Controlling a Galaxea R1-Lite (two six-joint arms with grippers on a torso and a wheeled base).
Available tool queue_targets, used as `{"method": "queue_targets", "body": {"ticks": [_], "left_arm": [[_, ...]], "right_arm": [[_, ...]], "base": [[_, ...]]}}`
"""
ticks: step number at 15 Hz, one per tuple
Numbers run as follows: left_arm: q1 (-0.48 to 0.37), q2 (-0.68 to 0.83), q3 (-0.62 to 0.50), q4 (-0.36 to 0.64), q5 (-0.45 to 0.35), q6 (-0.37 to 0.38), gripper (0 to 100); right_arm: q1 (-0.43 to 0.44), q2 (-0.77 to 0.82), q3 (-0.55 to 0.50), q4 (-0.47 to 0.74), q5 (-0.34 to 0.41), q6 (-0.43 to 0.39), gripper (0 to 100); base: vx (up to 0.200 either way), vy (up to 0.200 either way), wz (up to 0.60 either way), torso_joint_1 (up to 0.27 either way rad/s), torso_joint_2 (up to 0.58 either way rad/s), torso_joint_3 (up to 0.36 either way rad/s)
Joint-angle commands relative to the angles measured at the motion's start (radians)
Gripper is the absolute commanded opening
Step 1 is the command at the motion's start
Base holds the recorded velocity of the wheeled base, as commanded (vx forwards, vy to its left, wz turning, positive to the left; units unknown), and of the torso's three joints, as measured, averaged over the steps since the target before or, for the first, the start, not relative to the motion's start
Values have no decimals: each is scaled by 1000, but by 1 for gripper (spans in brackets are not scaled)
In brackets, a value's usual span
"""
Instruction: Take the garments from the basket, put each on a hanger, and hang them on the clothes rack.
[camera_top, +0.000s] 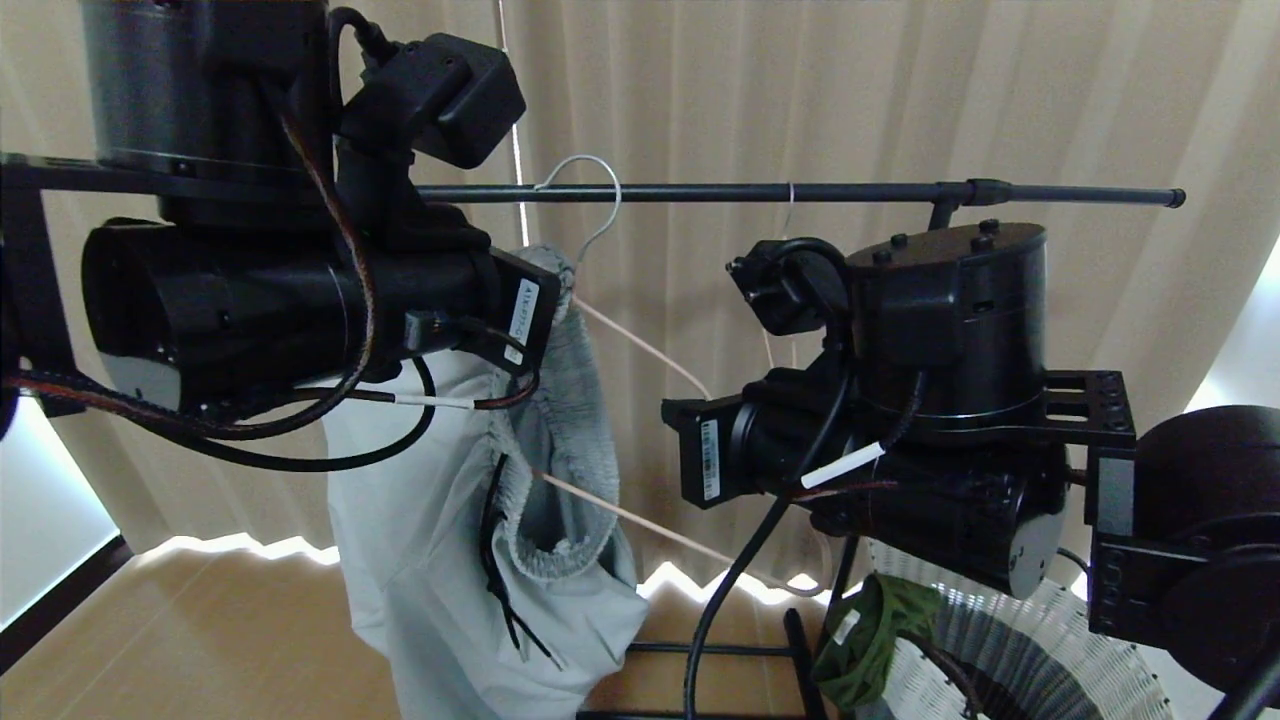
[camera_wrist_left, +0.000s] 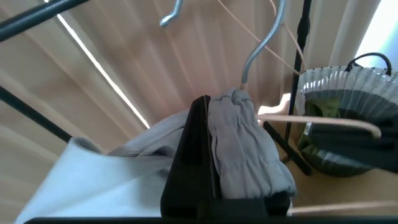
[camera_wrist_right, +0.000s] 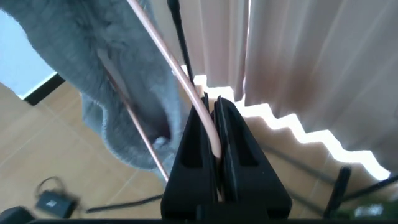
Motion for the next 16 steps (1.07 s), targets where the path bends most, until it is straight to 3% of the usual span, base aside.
{"method": "queue_targets", "body": {"ticks": [1,4,11,16], "left_arm": [[1,-13,19,1,-1,0,0],[1,-27,49,2,-1,0,0],[1,-91,88,-21,-30,5,0],[0,-105,100,-44,-104,2,0]], "right_arm": [[-27,-14,52,-65,6,-46,0],[-47,-17,102,-186,7,-118,0],[-91,-39,102,-205,4,-124,0],[-136,-43,94,-210,6,-121,0]], "base": [[0,0,0,0,0,0],[0,0,0,0,0,0],[0,0,0,0,0,0],[0,0,0,0,0,0]]}}
